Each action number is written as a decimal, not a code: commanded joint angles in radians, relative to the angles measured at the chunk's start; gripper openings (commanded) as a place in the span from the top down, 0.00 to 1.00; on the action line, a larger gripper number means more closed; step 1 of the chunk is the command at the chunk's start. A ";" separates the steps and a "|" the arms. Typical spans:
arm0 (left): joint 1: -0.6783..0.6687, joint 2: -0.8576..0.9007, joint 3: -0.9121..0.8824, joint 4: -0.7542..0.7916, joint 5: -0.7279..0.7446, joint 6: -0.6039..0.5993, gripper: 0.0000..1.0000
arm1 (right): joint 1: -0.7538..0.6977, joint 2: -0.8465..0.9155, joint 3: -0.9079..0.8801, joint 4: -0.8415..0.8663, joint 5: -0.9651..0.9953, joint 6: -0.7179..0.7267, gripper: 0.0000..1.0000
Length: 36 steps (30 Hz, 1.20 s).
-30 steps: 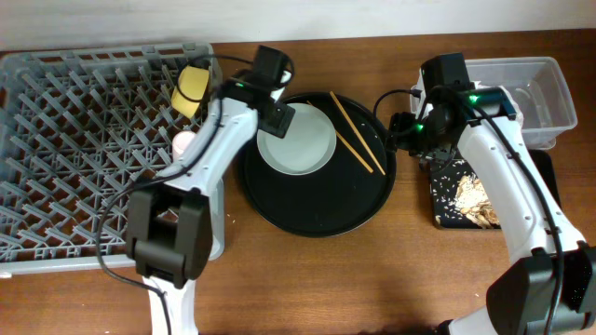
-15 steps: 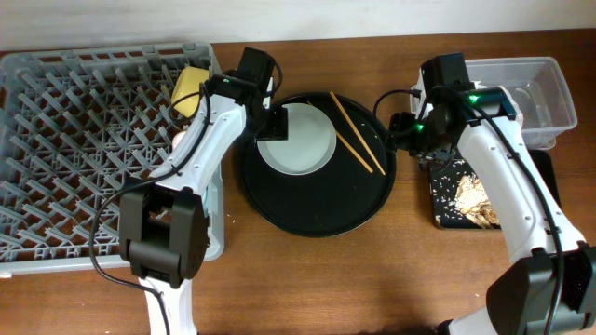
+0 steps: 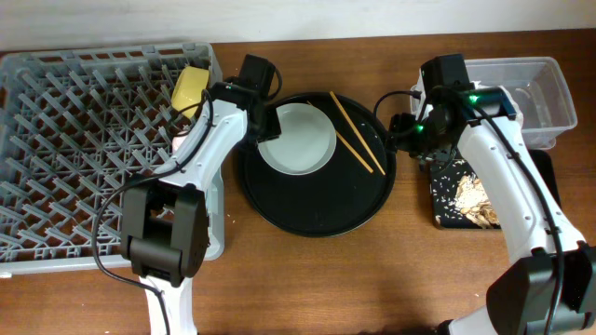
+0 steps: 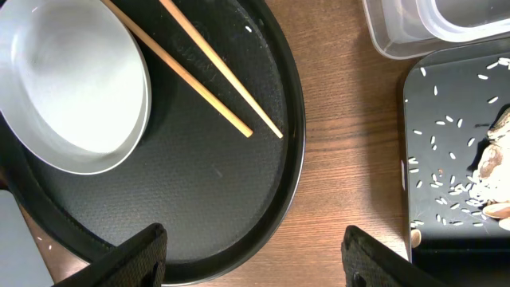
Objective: Sort waste into correct bins and load items into the dishwasher rack
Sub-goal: 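Grasp the rim of the white plate with the left gripper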
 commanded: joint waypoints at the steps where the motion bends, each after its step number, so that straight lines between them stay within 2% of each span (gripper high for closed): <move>1: 0.005 0.012 -0.080 0.040 -0.048 -0.093 0.59 | -0.001 0.008 -0.006 -0.003 0.012 0.000 0.28; 6: 0.003 0.012 -0.152 0.130 -0.029 -0.093 0.59 | -0.001 0.008 -0.006 -0.002 0.012 0.000 0.28; 16: 0.002 0.013 -0.225 0.180 -0.030 -0.093 0.75 | -0.001 0.008 -0.006 -0.002 0.011 0.000 0.28; 22: -0.003 0.013 -0.265 0.212 -0.030 -0.093 0.77 | -0.001 0.008 -0.006 -0.002 0.011 0.000 0.28; 24: -0.007 0.013 -0.267 0.215 -0.030 -0.093 0.83 | -0.001 0.008 -0.006 -0.002 0.011 0.000 0.28; 26: -0.015 0.013 -0.267 0.224 -0.021 -0.092 0.97 | -0.001 0.008 -0.006 -0.002 0.012 0.000 0.28; 31: -0.034 0.013 -0.265 0.233 -0.011 -0.084 0.99 | -0.001 0.008 -0.006 0.002 0.011 0.000 0.28; 36: -0.034 -0.007 -0.170 0.165 -0.005 0.065 0.99 | -0.001 0.008 -0.006 0.001 0.011 0.000 0.28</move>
